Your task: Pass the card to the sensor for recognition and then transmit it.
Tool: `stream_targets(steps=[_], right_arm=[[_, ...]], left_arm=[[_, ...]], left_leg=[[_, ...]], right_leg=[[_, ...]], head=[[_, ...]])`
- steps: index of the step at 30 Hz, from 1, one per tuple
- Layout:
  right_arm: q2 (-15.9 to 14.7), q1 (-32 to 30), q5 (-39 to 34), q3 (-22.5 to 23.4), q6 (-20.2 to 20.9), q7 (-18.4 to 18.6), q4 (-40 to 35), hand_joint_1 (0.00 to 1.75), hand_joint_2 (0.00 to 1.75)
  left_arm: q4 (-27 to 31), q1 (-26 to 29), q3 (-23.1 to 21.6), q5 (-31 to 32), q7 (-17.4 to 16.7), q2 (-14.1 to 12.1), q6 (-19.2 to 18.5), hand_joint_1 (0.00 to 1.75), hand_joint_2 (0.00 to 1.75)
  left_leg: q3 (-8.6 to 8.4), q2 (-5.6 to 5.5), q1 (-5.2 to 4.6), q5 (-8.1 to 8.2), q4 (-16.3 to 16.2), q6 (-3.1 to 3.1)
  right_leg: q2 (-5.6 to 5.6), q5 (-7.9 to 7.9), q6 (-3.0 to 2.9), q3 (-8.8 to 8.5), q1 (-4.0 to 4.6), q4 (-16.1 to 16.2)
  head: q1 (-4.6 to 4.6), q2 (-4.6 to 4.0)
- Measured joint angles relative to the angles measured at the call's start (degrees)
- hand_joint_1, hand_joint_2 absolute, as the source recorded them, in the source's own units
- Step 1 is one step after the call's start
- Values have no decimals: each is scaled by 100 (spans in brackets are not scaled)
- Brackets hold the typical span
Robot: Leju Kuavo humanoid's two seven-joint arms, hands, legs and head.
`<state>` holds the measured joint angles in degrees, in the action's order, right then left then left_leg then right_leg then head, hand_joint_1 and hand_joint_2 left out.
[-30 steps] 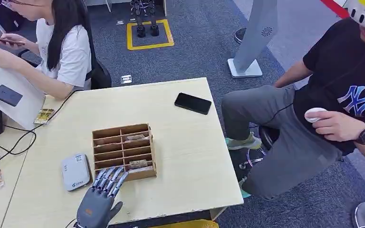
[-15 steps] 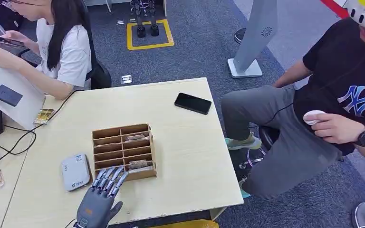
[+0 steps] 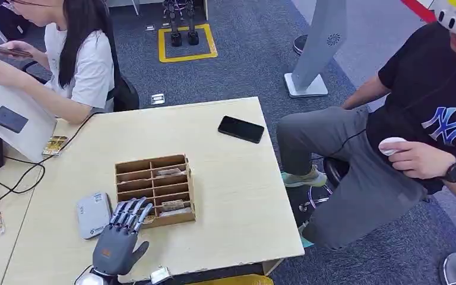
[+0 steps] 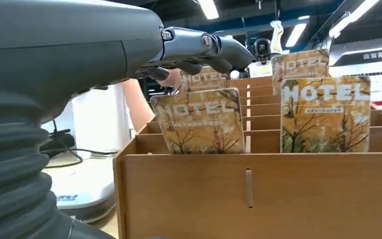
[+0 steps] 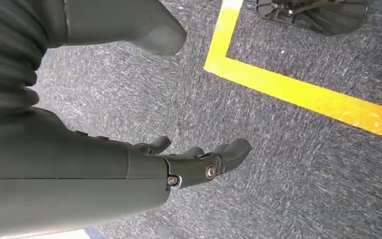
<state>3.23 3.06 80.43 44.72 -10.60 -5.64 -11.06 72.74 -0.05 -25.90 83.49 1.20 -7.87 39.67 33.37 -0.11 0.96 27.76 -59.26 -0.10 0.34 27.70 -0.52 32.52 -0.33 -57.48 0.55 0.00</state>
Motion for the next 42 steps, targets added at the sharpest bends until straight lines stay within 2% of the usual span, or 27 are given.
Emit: stream_targets(steps=[16,30,31,32,42], right_arm=[[0,0,26,0,-2,-2,0,0,175],[0,0,28,0,0,-2,0,0,175],[0,0,28,0,0,-2,0,0,175],[0,0,31,2,0,-2,0,0,175],[0,0,31,9,13,-2,0,0,175]], left_arm=[[-179,-18,94,24,190,92,0,0,175],[-179,-18,101,2,201,127,0,0,175],[-179,-17,101,-11,216,127,0,17,175],[-179,-17,101,-39,249,127,2,175,175],[-188,-25,101,-289,330,127,11,175,175]], left_leg=[[0,0,0,0,0,0],[1,0,0,0,0,0],[1,0,0,0,0,0],[1,0,0,0,0,0],[1,0,0,0,0,0]], right_leg=[[0,0,0,0,0,0],[0,0,0,0,0,0],[0,0,0,0,0,0],[0,0,0,0,0,0],[0,0,0,0,0,0]], head=[[0,0],[0,0],[0,0],[0,0],[0,0]])
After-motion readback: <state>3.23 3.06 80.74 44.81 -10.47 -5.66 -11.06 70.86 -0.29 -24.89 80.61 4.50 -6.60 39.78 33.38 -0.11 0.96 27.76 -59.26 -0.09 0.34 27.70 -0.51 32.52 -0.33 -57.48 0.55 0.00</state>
